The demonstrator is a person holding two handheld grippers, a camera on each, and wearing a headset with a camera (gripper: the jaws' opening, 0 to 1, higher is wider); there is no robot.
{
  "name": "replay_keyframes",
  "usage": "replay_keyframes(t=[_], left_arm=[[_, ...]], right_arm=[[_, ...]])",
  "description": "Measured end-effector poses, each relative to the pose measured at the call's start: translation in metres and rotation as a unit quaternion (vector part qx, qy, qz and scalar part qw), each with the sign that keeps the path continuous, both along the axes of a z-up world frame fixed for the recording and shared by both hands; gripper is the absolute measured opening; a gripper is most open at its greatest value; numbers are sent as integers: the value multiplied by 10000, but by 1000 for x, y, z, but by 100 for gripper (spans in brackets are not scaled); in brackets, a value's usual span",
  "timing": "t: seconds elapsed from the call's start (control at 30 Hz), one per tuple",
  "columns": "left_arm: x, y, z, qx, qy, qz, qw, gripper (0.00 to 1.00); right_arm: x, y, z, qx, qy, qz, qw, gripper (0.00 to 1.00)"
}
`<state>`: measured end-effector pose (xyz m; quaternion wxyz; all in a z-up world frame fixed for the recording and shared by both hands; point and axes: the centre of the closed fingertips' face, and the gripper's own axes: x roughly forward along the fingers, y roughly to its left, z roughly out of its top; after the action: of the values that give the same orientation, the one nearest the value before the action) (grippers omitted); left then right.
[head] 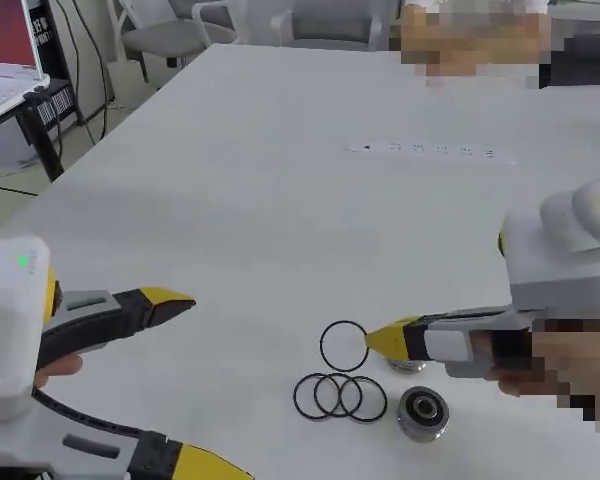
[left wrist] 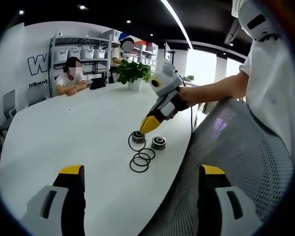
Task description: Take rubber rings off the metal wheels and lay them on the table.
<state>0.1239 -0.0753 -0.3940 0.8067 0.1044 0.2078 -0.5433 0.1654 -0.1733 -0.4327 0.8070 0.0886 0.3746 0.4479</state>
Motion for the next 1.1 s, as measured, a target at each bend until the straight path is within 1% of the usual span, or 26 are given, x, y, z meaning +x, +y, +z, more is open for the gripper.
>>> replay_keyframes(t=[0.2,0.37,0.57,0.67,0.83,1.1], left_arm=[[1,1,0,5,-1,37,10000,94],[0,1,-2,24,18,17,10000,94],[0,1,-2,35,9,34,10000,93],[0,2,-2,46,10,38,10000,93],[0,2,-3,53,20,46,10000,93],[0,2,-3,53,37,43,10000,93]], right_arm=[[-3,0,-12,-216,44,86,9997,0],[-1,-3,-22,-434,31,96,9990,0],[2,0,-27,-458,53,49,9989,0],[2,0,-31,-563,29,83,9984,0],[1,1,-34,-560,82,59,9984,0],[3,-1,-37,-642,-6,69,9979,0]])
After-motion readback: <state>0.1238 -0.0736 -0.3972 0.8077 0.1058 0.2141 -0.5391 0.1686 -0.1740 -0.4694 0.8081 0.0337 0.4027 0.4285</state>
